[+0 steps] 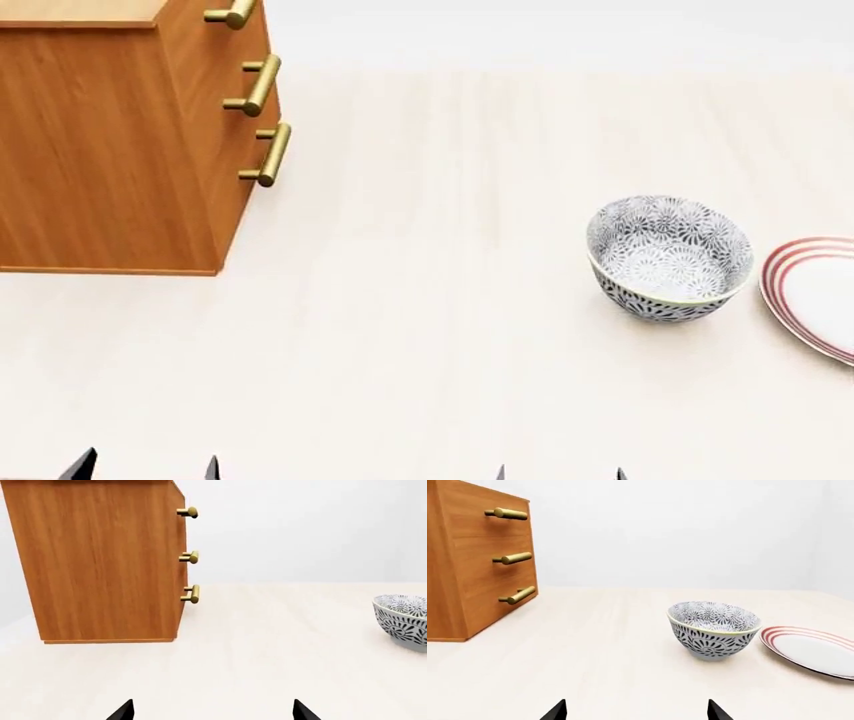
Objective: Put the bowl on top of the cabinet.
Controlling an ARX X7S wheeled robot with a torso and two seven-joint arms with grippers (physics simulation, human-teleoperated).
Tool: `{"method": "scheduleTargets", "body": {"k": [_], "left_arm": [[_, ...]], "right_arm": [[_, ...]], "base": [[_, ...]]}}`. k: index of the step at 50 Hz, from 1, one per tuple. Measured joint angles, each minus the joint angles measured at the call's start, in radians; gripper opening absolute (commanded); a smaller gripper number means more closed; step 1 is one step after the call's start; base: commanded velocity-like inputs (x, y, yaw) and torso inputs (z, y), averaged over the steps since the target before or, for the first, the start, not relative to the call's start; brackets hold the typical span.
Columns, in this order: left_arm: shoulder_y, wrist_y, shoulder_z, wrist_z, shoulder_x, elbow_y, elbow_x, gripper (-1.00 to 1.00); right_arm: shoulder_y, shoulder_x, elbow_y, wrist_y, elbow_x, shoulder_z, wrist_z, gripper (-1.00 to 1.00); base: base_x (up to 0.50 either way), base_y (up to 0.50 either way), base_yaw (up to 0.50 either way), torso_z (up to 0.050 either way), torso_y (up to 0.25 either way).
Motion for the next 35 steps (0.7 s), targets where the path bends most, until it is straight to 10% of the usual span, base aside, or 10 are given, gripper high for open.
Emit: {"method": "scheduleTargets", "body": {"k": [35], "left_arm": [[0.208, 0.215, 0.027, -0.152, -0.021, 0.289, 0.216, 1.0]], "right_arm": [[-0.29, 0.061, -0.298, -0.265, -0.032, 0.026, 0.058, 1.0]], "base": [[0.01, 0.0, 0.0, 0.0, 0.0]]}}
